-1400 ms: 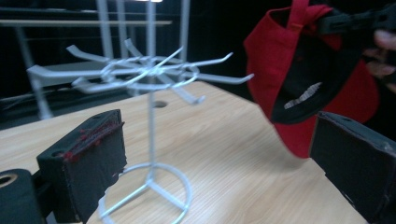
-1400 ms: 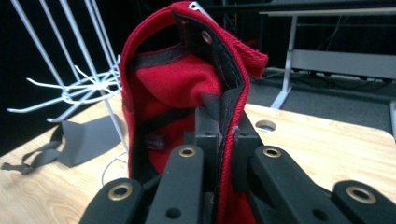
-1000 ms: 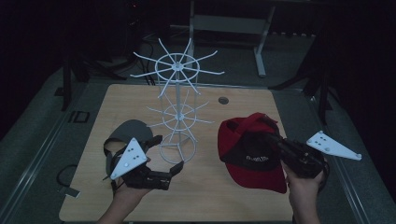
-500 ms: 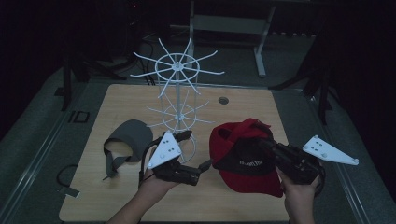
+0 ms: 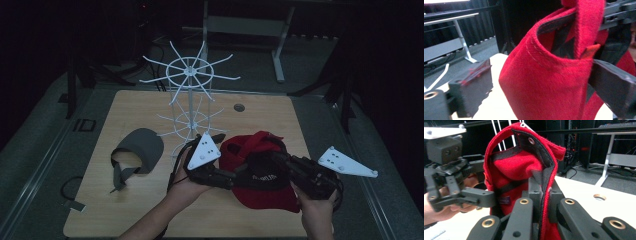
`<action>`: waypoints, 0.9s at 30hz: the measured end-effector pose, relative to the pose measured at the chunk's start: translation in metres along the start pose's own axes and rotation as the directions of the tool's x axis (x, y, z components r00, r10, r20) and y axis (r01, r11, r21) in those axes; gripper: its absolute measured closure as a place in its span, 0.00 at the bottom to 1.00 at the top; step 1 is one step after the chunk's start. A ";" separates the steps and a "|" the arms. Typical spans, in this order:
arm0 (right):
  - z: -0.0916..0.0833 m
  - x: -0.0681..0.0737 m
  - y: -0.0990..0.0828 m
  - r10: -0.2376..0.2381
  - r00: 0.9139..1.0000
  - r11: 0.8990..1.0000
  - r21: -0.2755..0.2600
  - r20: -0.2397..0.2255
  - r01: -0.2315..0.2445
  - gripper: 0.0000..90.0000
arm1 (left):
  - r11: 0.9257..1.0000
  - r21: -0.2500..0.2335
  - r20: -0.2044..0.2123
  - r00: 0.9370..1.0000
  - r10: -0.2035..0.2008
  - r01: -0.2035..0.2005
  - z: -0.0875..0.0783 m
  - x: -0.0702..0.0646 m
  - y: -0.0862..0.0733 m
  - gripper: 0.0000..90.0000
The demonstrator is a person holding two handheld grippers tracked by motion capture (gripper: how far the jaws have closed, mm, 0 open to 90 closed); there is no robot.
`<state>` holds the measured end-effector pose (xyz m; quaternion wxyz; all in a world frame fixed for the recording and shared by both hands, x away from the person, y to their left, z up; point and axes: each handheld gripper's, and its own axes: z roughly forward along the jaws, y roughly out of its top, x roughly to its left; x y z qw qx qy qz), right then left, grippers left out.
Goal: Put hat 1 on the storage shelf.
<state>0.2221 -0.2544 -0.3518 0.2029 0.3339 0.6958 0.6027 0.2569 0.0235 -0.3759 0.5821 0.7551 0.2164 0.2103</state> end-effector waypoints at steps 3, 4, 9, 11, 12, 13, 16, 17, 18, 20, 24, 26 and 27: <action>-0.003 0.001 0.001 -0.003 1.000 1.000 -0.006 -0.001 0.003 0.95 | 1.000 0.006 -0.007 1.000 0.008 -0.008 0.002 -0.001 0.002 0.24; -0.003 0.001 0.001 -0.004 1.000 1.000 -0.007 -0.001 0.004 0.95 | 1.000 0.006 0.001 1.000 0.009 -0.009 0.004 -0.001 0.003 0.30; -0.004 0.000 0.001 -0.004 1.000 1.000 -0.009 0.000 0.004 0.95 | 1.000 0.025 -0.014 1.000 0.015 -0.014 0.010 -0.005 0.010 0.54; -0.004 0.001 0.001 -0.007 1.000 1.000 -0.009 0.002 0.007 0.95 | 1.000 0.022 -0.023 1.000 0.009 -0.009 0.011 -0.005 0.012 0.63; -0.004 0.001 0.001 -0.007 1.000 1.000 -0.009 0.002 0.007 0.95 | 1.000 0.022 -0.023 1.000 0.009 -0.009 0.011 -0.005 0.012 0.65; -0.004 0.001 0.001 -0.007 1.000 1.000 -0.009 0.001 0.007 0.95 | 1.000 0.020 -0.023 1.000 0.006 -0.005 0.012 -0.006 0.012 0.69; -0.003 0.001 0.001 -0.011 1.000 1.000 -0.007 0.007 0.011 0.95 | 0.999 0.034 -0.041 0.999 0.018 -0.017 0.014 -0.008 0.015 0.78; -0.002 0.000 0.000 -0.005 1.000 1.000 -0.006 0.003 0.005 0.95 | 0.999 0.039 -0.045 0.999 0.021 -0.019 0.014 -0.008 0.015 0.82; -0.002 0.000 0.000 -0.005 1.000 1.000 -0.006 0.003 0.005 0.95 | 0.999 0.039 -0.045 0.999 0.021 -0.019 0.014 -0.008 0.015 0.86; -0.001 0.001 -0.001 -0.009 1.000 1.000 0.001 0.003 0.009 0.95 | 0.999 0.048 -0.055 0.998 0.015 -0.013 0.016 -0.008 0.017 0.91; -0.001 -0.001 -0.004 -0.004 1.000 1.000 -0.001 0.007 0.004 0.95 | 0.999 0.053 -0.072 0.997 0.003 0.001 0.019 -0.009 0.021 0.93; -0.001 -0.001 -0.004 -0.005 1.000 1.000 -0.001 0.011 0.005 0.95 | 0.999 0.053 -0.084 0.996 0.005 0.000 0.020 -0.010 0.023 0.94; -0.001 -0.002 -0.005 -0.002 1.000 1.000 -0.002 0.012 0.002 0.95 | 0.998 0.057 -0.082 0.997 0.002 0.003 0.020 -0.010 0.025 0.94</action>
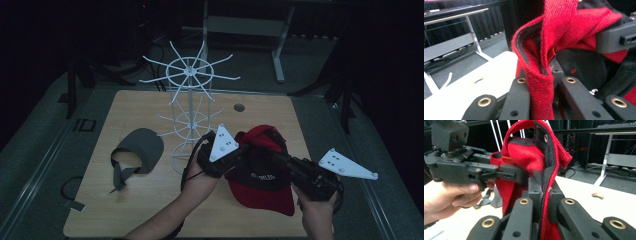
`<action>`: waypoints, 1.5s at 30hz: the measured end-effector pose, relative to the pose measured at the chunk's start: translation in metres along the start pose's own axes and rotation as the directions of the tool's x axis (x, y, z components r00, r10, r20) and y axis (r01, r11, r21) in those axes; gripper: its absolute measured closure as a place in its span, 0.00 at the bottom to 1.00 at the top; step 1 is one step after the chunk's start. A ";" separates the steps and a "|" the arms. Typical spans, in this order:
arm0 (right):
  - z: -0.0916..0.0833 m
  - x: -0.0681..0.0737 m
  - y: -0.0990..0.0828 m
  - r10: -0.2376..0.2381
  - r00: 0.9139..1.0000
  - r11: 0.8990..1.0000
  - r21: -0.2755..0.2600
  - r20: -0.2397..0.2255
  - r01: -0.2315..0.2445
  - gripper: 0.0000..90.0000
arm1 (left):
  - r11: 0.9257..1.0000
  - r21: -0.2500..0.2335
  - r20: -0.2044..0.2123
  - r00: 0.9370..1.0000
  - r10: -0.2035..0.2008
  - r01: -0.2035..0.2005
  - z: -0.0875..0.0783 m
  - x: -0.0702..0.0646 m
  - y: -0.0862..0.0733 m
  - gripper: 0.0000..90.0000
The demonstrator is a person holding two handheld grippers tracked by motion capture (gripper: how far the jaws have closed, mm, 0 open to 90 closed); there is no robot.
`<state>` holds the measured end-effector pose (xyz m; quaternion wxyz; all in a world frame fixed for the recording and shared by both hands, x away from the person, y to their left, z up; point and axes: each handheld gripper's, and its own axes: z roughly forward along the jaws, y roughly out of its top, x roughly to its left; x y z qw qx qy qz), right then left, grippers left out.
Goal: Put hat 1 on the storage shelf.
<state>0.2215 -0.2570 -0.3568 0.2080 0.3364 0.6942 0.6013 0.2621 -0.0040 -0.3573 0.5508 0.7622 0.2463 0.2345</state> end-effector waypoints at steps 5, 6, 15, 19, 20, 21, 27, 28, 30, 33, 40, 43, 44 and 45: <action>-0.004 -0.003 -0.005 0.002 1.000 1.000 -0.001 0.015 -0.002 0.93 | 1.000 -0.010 -0.006 1.000 0.007 -0.007 -0.001 -0.003 0.005 0.94; -0.005 -0.004 -0.006 0.007 1.000 1.000 0.002 0.015 -0.007 0.93 | 1.000 -0.011 -0.011 1.000 0.014 -0.014 -0.001 -0.004 0.006 0.94; -0.022 -0.006 -0.027 0.036 0.999 0.999 0.038 -0.007 -0.035 0.74 | 0.998 -0.027 -0.002 0.998 0.063 -0.063 0.001 -0.017 0.014 0.94; -0.034 -0.001 -0.032 0.026 0.999 0.998 0.050 -0.035 -0.024 0.64 | 0.997 -0.060 -0.001 0.999 0.048 -0.048 -0.001 -0.017 0.016 0.94; -0.039 0.001 -0.031 0.018 0.999 0.999 0.043 -0.043 -0.017 0.61 | 0.997 -0.068 0.001 0.999 0.042 -0.042 -0.002 -0.016 0.017 0.94; -0.041 0.002 -0.030 0.012 0.999 0.999 0.042 -0.046 -0.010 0.57 | 0.997 -0.072 0.010 0.999 0.038 -0.037 -0.003 -0.015 0.017 0.94; -0.056 0.003 -0.020 -0.028 0.998 0.999 -0.022 -0.062 0.027 0.53 | 0.994 -0.107 0.050 0.998 0.043 -0.037 -0.009 -0.010 0.014 0.94; -0.057 0.001 -0.017 -0.031 0.998 0.999 -0.026 -0.055 0.030 0.54 | 0.993 -0.109 0.080 0.996 0.043 -0.034 -0.011 -0.006 0.014 0.94; -0.057 -0.006 -0.012 -0.037 0.999 0.999 -0.033 -0.035 0.036 0.55 | 0.993 -0.112 0.090 0.995 0.052 -0.042 -0.015 -0.001 0.013 0.94; -0.051 -0.013 -0.005 -0.050 0.998 0.999 -0.019 -0.037 0.049 0.55 | 0.992 -0.123 0.130 0.990 0.049 -0.033 -0.019 0.007 0.011 0.94; -0.023 -0.012 0.008 -0.123 0.983 0.991 0.026 -0.140 0.128 0.53 | 0.989 -0.142 0.238 0.969 0.070 -0.037 -0.029 0.016 0.008 0.94; -0.012 -0.008 0.010 -0.145 0.972 0.987 0.040 -0.185 0.154 0.53 | 0.987 -0.156 0.284 0.956 0.072 -0.029 -0.030 0.015 0.007 0.94; -0.009 -0.008 0.011 -0.151 0.969 0.986 0.043 -0.198 0.162 0.53 | 0.986 -0.165 0.300 0.951 0.071 -0.022 -0.030 0.014 0.007 0.94; -0.006 -0.007 0.011 -0.159 0.968 0.984 0.046 -0.197 0.171 0.53 | 0.986 -0.162 0.307 0.949 0.074 -0.025 -0.030 0.013 0.008 0.94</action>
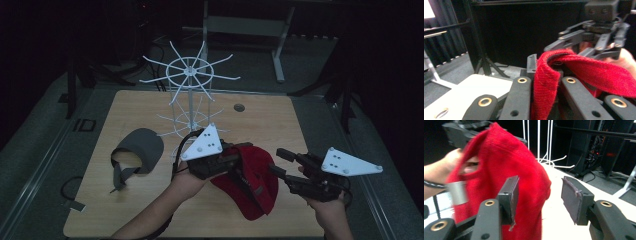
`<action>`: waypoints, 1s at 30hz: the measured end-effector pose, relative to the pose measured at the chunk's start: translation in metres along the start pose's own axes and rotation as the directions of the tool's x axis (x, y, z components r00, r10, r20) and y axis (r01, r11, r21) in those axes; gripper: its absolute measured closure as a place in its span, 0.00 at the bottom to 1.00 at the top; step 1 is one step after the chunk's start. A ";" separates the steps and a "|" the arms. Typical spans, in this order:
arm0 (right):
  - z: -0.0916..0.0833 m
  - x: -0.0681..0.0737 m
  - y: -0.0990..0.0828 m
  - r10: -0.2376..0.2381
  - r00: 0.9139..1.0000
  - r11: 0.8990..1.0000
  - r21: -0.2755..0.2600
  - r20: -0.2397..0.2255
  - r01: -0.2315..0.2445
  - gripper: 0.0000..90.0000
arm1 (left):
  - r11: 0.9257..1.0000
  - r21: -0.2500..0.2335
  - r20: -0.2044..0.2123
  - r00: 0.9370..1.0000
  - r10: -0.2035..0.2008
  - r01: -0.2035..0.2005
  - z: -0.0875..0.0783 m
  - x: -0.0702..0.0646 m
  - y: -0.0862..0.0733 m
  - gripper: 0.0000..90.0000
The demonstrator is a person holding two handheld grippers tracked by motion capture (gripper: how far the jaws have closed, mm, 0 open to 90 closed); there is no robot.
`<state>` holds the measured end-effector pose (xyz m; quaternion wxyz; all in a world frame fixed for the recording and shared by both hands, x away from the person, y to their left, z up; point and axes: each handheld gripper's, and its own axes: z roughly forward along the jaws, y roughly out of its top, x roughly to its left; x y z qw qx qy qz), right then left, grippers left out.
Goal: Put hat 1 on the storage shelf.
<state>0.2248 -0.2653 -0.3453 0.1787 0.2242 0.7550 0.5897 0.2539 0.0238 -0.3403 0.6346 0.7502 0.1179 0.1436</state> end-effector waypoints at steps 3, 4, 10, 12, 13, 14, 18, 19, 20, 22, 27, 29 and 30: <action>0.006 -0.001 0.003 -0.022 0.999 1.000 0.001 -0.033 0.022 0.59 | 1.000 0.010 0.007 1.000 0.020 -0.020 0.003 -0.004 0.002 0.94; 0.007 -0.002 0.004 -0.024 0.998 1.000 0.003 -0.057 0.024 0.63 | 1.000 0.009 0.013 1.000 0.023 -0.023 0.004 -0.005 0.003 0.94; 0.007 -0.003 0.003 -0.019 0.995 1.000 -0.016 -0.095 0.017 0.97 | 1.000 0.002 0.014 1.000 0.020 -0.020 0.005 -0.006 0.003 0.94; 0.005 0.000 0.003 -0.016 0.995 0.999 -0.033 -0.103 0.013 0.98 | 1.000 0.001 0.023 0.999 0.025 -0.025 0.005 -0.006 0.003 0.94; 0.004 -0.001 0.003 -0.003 0.994 0.999 -0.046 -0.111 -0.003 0.98 | 1.000 -0.007 0.026 0.999 0.028 -0.028 0.005 -0.007 0.003 0.94; 0.002 0.000 0.003 0.007 0.993 0.998 -0.057 -0.121 -0.014 0.98 | 0.999 -0.007 0.025 0.999 0.034 -0.034 0.005 -0.008 0.004 0.94; -0.004 0.004 0.005 0.005 0.995 0.997 -0.072 -0.099 -0.012 0.99 | 0.999 -0.013 0.043 0.999 0.034 -0.033 0.005 -0.009 0.006 0.93; -0.004 0.005 0.006 0.007 0.996 0.997 -0.070 -0.088 -0.013 0.99 | 0.999 -0.014 0.033 0.999 0.039 -0.038 0.005 -0.010 0.006 0.91; -0.006 0.006 0.008 0.001 0.997 0.998 -0.069 -0.077 -0.007 0.99 | 0.999 -0.011 0.042 0.999 0.035 -0.035 0.005 -0.010 0.007 0.90; -0.007 0.006 0.009 0.005 0.997 0.997 -0.077 -0.078 -0.011 0.99 | 0.999 -0.007 0.026 0.999 0.044 -0.044 0.003 -0.010 0.007 0.82; -0.017 0.002 0.011 0.018 0.998 0.994 -0.111 -0.058 -0.024 0.99 | 0.999 0.005 0.019 0.999 0.051 -0.051 -0.003 -0.009 0.006 0.67; -0.018 0.002 0.012 0.022 0.999 0.993 -0.111 -0.043 -0.027 0.99 | 0.998 0.017 0.001 0.998 0.056 -0.056 -0.004 -0.010 0.006 0.65; -0.018 0.001 0.012 0.023 0.999 0.993 -0.115 -0.046 -0.029 0.99 | 0.998 0.016 0.002 0.999 0.054 -0.054 -0.005 -0.010 0.005 0.63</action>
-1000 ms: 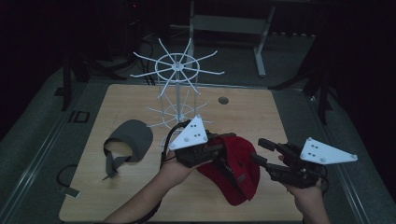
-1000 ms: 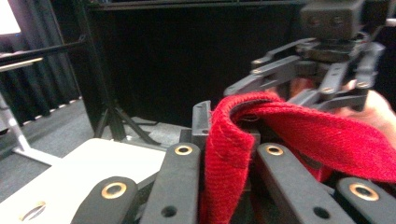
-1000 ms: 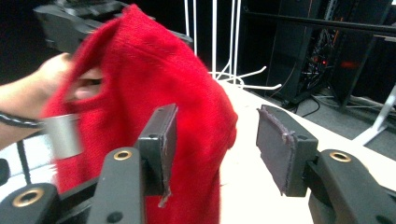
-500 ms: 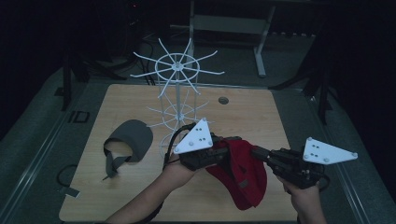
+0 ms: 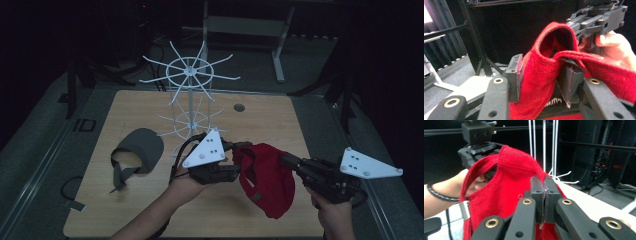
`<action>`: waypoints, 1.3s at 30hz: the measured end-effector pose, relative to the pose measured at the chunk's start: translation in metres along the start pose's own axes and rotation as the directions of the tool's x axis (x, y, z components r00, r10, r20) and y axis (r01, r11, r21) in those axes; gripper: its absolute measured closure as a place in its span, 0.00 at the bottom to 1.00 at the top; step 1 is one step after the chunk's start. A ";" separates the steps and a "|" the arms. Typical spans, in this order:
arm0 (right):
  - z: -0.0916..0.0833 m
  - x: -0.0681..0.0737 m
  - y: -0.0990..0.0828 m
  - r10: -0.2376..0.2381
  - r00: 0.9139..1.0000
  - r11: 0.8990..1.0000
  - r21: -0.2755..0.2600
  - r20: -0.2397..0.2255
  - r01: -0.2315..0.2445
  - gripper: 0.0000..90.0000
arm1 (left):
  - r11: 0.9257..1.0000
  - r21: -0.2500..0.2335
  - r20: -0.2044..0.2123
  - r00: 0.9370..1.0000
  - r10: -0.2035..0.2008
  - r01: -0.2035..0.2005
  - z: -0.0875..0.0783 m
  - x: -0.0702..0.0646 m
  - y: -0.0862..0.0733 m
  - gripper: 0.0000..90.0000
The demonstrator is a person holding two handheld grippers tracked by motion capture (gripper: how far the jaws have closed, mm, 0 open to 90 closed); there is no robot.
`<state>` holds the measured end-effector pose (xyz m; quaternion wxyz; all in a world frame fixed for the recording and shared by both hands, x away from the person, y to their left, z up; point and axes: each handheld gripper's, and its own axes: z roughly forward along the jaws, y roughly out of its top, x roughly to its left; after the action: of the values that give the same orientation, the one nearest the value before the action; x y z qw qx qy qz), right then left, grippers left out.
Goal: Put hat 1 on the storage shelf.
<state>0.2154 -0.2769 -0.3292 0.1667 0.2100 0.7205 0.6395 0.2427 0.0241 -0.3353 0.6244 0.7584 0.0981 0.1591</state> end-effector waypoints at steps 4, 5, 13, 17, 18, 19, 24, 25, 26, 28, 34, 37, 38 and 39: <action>-0.001 -0.001 0.001 0.008 1.000 1.000 -0.005 0.017 -0.008 0.99 | 1.000 0.008 -0.029 1.000 0.001 -0.001 -0.004 0.001 -0.005 0.57; -0.001 -0.001 0.001 0.008 1.000 1.000 -0.005 0.017 -0.008 0.99 | 1.000 0.010 -0.041 0.999 -0.001 0.001 -0.006 0.001 -0.006 0.57; 0.000 -0.002 0.001 0.018 1.000 1.000 -0.005 0.018 -0.017 0.99 | 1.000 -0.008 -0.085 0.996 -0.012 0.012 -0.020 0.001 -0.009 0.54; -0.001 -0.002 0.003 0.024 1.000 1.000 -0.021 0.018 -0.023 0.99 | 0.999 -0.016 -0.116 0.993 -0.029 0.028 -0.029 0.003 -0.012 0.55; -0.003 -0.003 0.005 0.027 0.999 0.999 -0.027 0.018 -0.026 0.99 | 0.999 -0.018 -0.123 0.992 -0.035 0.033 -0.031 0.004 -0.013 0.56; -0.004 -0.003 0.006 0.030 0.999 0.999 -0.036 0.024 -0.029 0.99 | 0.999 -0.023 -0.136 0.990 -0.048 0.045 -0.035 0.006 -0.014 0.57; -0.004 -0.002 0.012 0.018 0.999 0.999 -0.037 0.040 -0.017 0.99 | 0.996 -0.042 -0.202 0.975 -0.088 0.081 -0.047 0.011 -0.018 0.57; -0.003 -0.002 0.016 0.012 0.999 0.999 -0.039 0.052 -0.010 0.99 | 0.996 -0.039 -0.216 0.972 -0.089 0.082 -0.049 0.012 -0.018 0.57; -0.003 -0.002 0.016 0.012 0.999 0.999 -0.039 0.052 -0.010 0.99 | 0.996 -0.035 -0.231 0.969 -0.089 0.083 -0.050 0.012 -0.019 0.57; -0.003 -0.004 0.021 0.010 0.997 0.999 -0.047 0.076 -0.006 0.99 | 0.995 -0.040 -0.246 0.964 -0.098 0.091 -0.055 0.014 -0.022 0.57; -0.007 -0.016 0.032 0.026 0.990 0.997 -0.082 0.135 -0.015 0.99 | 0.994 -0.022 -0.240 0.964 -0.111 0.109 -0.064 0.008 -0.041 0.57; -0.009 -0.022 0.038 0.035 0.987 0.995 -0.102 0.158 -0.019 0.99 | 0.993 -0.019 -0.240 0.964 -0.116 0.115 -0.066 0.006 -0.048 0.57; -0.009 -0.022 0.038 0.035 0.987 0.995 -0.102 0.158 -0.019 0.99 | 0.993 -0.017 -0.242 0.963 -0.119 0.119 -0.068 0.006 -0.050 0.57; -0.009 -0.025 0.043 0.042 0.983 0.993 -0.115 0.177 -0.022 0.99 | 0.992 -0.014 -0.247 0.961 -0.123 0.123 -0.070 0.005 -0.054 0.57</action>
<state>0.2364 -0.2937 -0.2866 0.2319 0.2685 0.6619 0.6603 0.2245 0.1004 -0.3755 0.6153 0.7257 0.2221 0.2132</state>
